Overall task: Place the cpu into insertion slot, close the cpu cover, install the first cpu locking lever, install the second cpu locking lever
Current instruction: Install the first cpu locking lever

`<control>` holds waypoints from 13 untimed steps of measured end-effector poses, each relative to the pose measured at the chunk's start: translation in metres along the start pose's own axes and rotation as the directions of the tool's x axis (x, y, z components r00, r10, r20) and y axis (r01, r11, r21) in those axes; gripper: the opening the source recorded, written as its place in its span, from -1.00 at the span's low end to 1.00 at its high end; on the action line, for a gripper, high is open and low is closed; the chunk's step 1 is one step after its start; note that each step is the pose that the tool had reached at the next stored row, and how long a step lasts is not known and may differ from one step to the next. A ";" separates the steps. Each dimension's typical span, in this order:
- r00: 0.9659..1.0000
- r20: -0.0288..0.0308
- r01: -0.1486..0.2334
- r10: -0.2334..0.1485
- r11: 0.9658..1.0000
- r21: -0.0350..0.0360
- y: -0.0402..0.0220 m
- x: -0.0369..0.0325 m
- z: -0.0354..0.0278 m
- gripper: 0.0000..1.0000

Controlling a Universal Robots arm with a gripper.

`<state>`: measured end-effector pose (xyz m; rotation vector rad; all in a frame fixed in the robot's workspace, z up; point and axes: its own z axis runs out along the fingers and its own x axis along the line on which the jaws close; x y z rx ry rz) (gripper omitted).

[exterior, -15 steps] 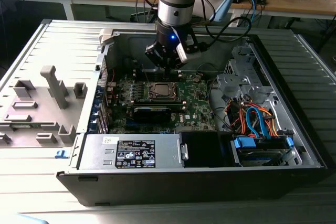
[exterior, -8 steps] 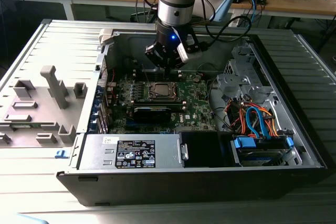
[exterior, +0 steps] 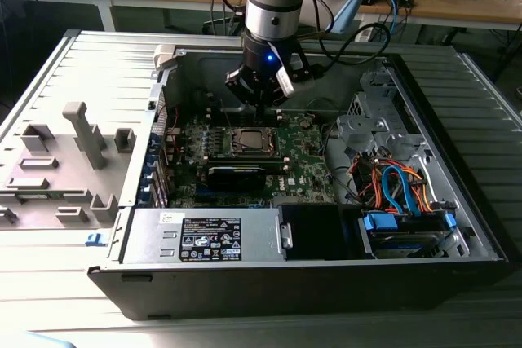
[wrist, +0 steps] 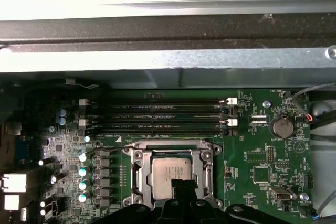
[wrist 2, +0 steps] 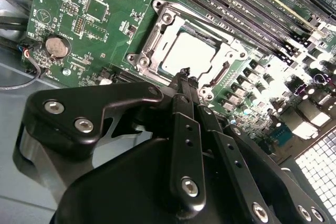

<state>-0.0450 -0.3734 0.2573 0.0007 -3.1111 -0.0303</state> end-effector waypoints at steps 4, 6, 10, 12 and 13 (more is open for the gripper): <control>1.000 0.000 0.011 -0.011 1.000 0.000 0.0000 0.0000 0.0000 -0.79; 1.000 0.000 0.012 -0.012 1.000 0.000 0.0000 0.0000 0.0000 -0.79; 1.000 0.000 0.012 -0.012 1.000 0.000 0.0000 0.0023 0.0001 -0.79; 1.000 0.000 0.012 -0.012 1.000 0.000 0.0000 0.0034 0.0001 -0.79; 1.000 0.000 0.012 -0.012 1.000 0.000 0.0000 0.0039 0.0001 -0.79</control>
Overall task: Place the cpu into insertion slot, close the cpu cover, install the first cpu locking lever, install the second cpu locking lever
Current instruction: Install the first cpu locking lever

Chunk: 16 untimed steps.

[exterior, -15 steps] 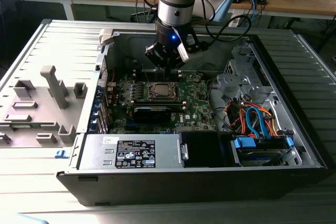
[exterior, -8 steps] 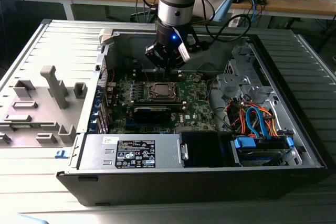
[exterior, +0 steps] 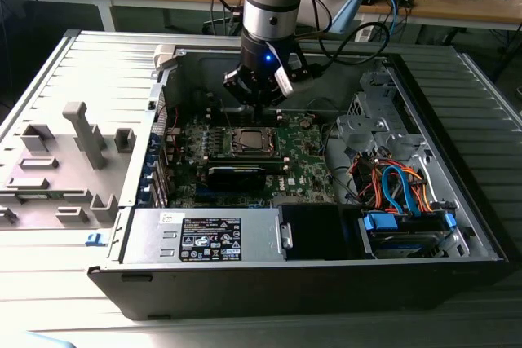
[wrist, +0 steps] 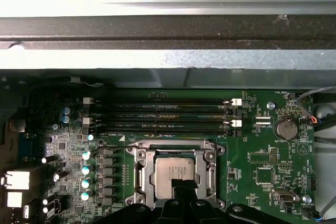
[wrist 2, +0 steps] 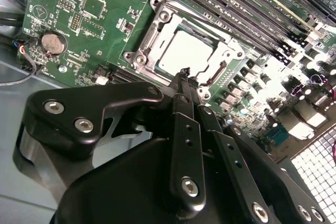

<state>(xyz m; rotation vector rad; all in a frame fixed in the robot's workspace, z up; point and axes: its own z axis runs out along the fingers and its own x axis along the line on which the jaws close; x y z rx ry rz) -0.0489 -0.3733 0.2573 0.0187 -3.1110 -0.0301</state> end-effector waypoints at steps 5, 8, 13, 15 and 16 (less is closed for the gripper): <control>1.000 0.000 0.000 0.000 1.000 0.000 0.0000 0.0018 0.0001 -0.79; 1.000 0.000 0.000 0.000 1.000 0.000 0.0000 0.0029 0.0002 -0.79; 1.000 0.000 0.000 0.000 1.000 0.000 0.0000 0.0046 0.0003 -0.79; 1.000 0.000 0.000 0.000 1.000 0.000 0.0000 0.0056 0.0004 -0.79; 1.000 0.000 0.000 0.000 1.000 0.000 0.0001 0.0060 0.0004 -0.79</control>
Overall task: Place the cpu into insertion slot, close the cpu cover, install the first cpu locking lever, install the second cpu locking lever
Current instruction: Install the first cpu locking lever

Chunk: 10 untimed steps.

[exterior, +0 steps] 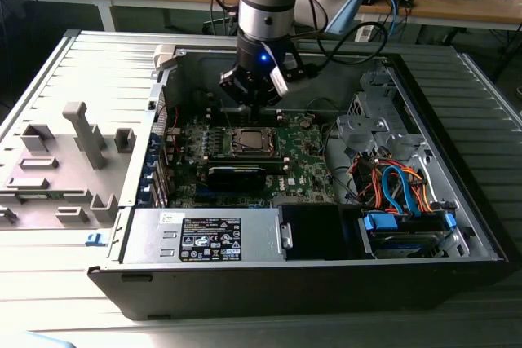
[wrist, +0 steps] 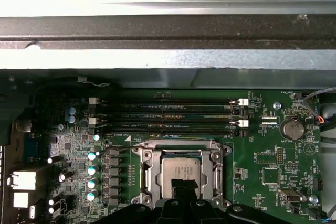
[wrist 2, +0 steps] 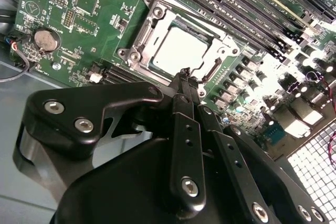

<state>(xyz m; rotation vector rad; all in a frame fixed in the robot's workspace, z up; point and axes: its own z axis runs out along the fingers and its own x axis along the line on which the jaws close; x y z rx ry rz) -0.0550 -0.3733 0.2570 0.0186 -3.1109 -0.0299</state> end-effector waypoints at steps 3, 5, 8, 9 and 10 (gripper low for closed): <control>1.000 0.000 0.000 0.000 1.000 0.000 0.0000 0.0011 0.0001 -0.79; 1.000 0.000 0.000 0.000 1.000 0.000 0.0000 0.0017 0.0001 -0.79; 1.000 0.000 0.000 0.000 1.000 0.000 0.0000 0.0030 0.0002 -0.79; 1.000 0.000 0.000 0.000 1.000 0.000 0.0000 0.0032 0.0003 -0.79; 1.000 0.000 0.000 0.000 1.000 0.000 0.0000 0.0035 0.0003 -0.79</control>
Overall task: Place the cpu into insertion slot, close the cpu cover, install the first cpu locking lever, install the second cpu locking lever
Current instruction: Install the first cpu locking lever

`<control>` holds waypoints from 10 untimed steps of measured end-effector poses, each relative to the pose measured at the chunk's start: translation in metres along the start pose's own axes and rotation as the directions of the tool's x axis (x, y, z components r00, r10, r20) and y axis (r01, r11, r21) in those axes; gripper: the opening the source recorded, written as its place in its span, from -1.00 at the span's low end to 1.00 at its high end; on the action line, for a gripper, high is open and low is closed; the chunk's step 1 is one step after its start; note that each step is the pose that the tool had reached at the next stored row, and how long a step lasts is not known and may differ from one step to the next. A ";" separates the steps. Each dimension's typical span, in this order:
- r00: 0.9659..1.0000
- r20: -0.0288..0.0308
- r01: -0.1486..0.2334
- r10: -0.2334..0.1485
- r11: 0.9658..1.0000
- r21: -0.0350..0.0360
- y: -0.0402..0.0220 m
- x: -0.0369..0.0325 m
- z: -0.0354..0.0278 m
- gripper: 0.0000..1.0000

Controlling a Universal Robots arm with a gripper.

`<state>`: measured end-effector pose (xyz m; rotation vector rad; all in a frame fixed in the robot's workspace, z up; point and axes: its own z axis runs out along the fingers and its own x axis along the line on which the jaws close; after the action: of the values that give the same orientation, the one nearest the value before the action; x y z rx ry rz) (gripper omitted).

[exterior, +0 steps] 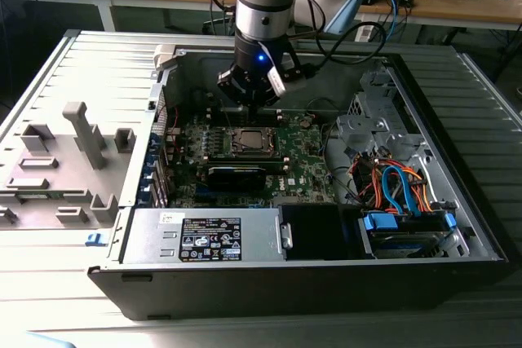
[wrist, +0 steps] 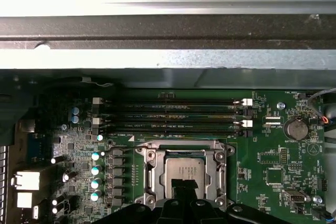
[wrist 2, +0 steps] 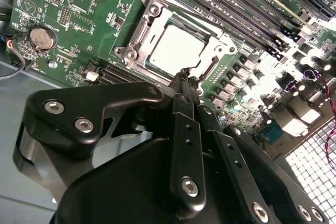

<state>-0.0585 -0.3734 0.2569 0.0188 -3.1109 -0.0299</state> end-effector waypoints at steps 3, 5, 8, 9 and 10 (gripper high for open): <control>1.000 0.000 0.000 0.000 1.000 0.000 0.0000 0.0006 0.0000 -0.79; 1.000 0.000 0.000 0.000 1.000 0.000 0.0000 0.0010 0.0001 -0.79; 1.000 0.000 0.000 0.000 1.000 0.000 0.0000 0.0019 0.0001 -0.79; 1.000 0.000 0.000 0.000 1.000 0.000 0.0000 0.0021 0.0002 -0.79; 1.000 0.000 0.000 0.000 1.000 0.000 0.0000 0.0024 0.0002 -0.79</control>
<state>-0.0609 -0.3733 0.2568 0.0186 -3.1109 -0.0299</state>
